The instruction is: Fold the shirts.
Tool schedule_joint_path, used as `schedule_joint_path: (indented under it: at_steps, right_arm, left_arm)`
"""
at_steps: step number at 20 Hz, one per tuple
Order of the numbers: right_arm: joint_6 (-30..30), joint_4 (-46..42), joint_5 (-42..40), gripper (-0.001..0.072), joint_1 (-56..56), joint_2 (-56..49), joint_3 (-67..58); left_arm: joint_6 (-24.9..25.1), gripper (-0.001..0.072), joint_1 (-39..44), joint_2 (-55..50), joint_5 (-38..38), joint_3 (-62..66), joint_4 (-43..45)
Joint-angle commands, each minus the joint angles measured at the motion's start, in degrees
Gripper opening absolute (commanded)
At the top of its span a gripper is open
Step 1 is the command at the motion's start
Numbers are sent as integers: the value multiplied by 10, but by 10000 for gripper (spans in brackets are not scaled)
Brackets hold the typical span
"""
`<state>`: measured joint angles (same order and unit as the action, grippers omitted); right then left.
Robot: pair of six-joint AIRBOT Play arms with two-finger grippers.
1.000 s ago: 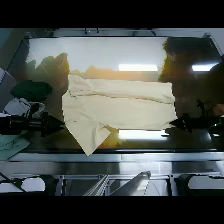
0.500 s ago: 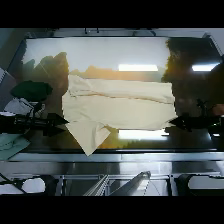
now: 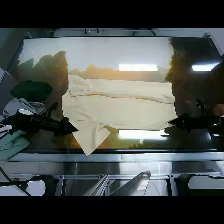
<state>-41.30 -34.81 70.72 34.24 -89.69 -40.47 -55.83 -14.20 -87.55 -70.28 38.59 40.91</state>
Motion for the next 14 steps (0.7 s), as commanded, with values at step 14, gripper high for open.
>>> schedule_joint_path:
  at_steps: [14]
  right_arm:
    - [-85, -95, 106, 19, 136, 74, 0]
  left_arm:
    - [-38, 31, -183, 122, -155, -68, -22]
